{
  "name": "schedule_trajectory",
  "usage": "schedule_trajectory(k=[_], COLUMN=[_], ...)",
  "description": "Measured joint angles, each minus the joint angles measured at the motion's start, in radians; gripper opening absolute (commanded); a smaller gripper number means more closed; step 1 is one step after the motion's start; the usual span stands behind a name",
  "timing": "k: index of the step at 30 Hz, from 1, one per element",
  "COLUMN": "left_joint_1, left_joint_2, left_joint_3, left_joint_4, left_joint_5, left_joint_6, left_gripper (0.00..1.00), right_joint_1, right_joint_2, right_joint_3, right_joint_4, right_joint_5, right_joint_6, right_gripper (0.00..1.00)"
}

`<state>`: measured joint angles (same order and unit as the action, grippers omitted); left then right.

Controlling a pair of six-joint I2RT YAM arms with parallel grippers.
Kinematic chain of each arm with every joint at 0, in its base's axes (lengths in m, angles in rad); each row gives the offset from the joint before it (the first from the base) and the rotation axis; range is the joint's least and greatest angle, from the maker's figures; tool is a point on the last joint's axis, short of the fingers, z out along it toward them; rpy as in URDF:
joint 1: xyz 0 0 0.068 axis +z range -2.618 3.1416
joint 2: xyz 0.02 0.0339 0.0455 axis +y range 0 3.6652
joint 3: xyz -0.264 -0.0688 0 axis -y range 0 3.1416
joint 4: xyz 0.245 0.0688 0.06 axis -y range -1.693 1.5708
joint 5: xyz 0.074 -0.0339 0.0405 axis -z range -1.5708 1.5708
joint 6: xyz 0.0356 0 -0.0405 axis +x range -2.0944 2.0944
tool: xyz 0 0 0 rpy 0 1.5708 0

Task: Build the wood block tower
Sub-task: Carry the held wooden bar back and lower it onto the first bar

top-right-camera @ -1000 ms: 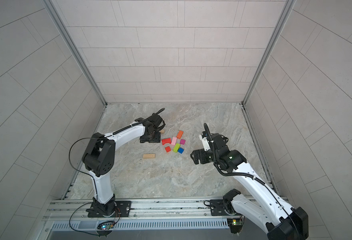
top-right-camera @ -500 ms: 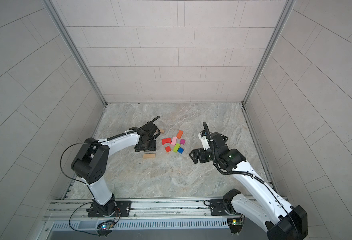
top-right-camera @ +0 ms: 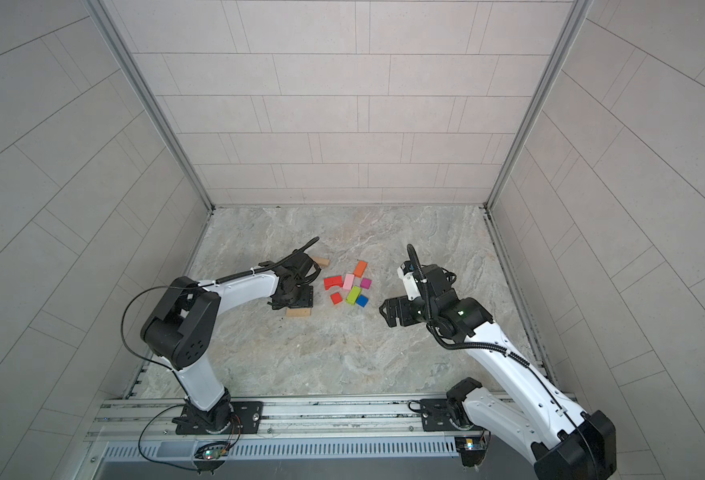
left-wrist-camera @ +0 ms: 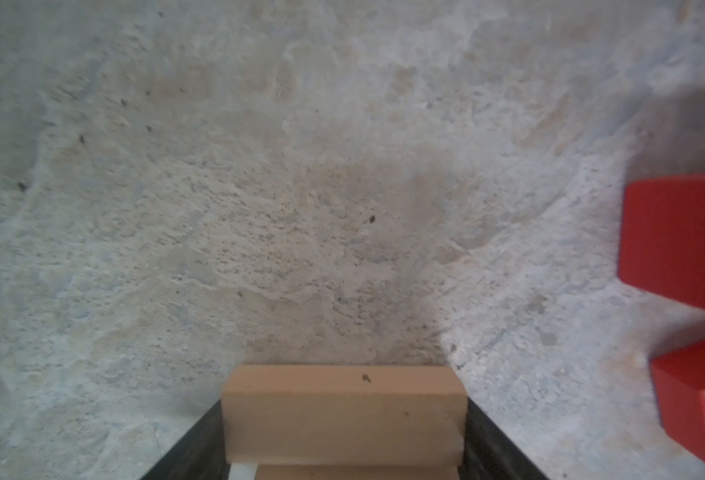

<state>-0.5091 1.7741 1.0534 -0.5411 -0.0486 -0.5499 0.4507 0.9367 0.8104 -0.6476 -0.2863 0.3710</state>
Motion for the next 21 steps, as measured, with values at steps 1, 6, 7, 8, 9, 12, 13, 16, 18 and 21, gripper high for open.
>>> schedule_trajectory(k=[1, 6, 7, 8, 9, 12, 13, 16, 18, 21], left_joint_1=[-0.001, -0.005, -0.005, -0.006, -0.008, -0.014, -0.016, -0.023, -0.027, -0.028], left_joint_2=[-0.001, -0.003, -0.003, -0.003, -0.003, -0.003, -0.003, -0.003, -0.003, -0.003], left_joint_3=[-0.002, -0.005, -0.005, -0.005, -0.005, -0.005, -0.005, -0.006, -0.007, -0.008], left_joint_4=[0.003, 0.014, 0.014, 0.014, 0.014, 0.014, 0.014, 0.014, 0.014, 0.014], left_joint_5=[0.000, 0.002, 0.002, 0.002, 0.002, 0.002, 0.002, -0.001, -0.003, -0.006], left_joint_6=[0.000, 0.001, 0.001, 0.001, 0.001, 0.001, 0.001, 0.002, 0.002, 0.002], left_gripper=[0.79, 0.80, 0.80, 0.80, 0.80, 0.81, 0.81, 0.82, 0.82, 0.82], right_joint_1=[0.000, 0.000, 0.000, 0.000, 0.000, 0.000, 0.000, 0.000, 0.000, 0.000], right_joint_2=[0.000, 0.000, 0.000, 0.000, 0.000, 0.000, 0.000, 0.000, 0.000, 0.000], right_joint_3=[0.000, 0.000, 0.000, 0.000, 0.000, 0.000, 0.000, 0.000, 0.000, 0.000], right_joint_4=[0.000, 0.000, 0.000, 0.000, 0.000, 0.000, 0.000, 0.000, 0.000, 0.000], right_joint_5=[-0.001, -0.002, -0.002, -0.002, -0.003, -0.002, -0.002, -0.003, -0.003, -0.003], right_joint_6=[0.000, 0.001, 0.001, 0.002, 0.003, 0.003, 0.003, 0.003, 0.003, 0.003], right_gripper=[0.99, 0.99, 0.99, 0.99, 0.99, 0.99, 0.99, 0.99, 0.99, 0.99])
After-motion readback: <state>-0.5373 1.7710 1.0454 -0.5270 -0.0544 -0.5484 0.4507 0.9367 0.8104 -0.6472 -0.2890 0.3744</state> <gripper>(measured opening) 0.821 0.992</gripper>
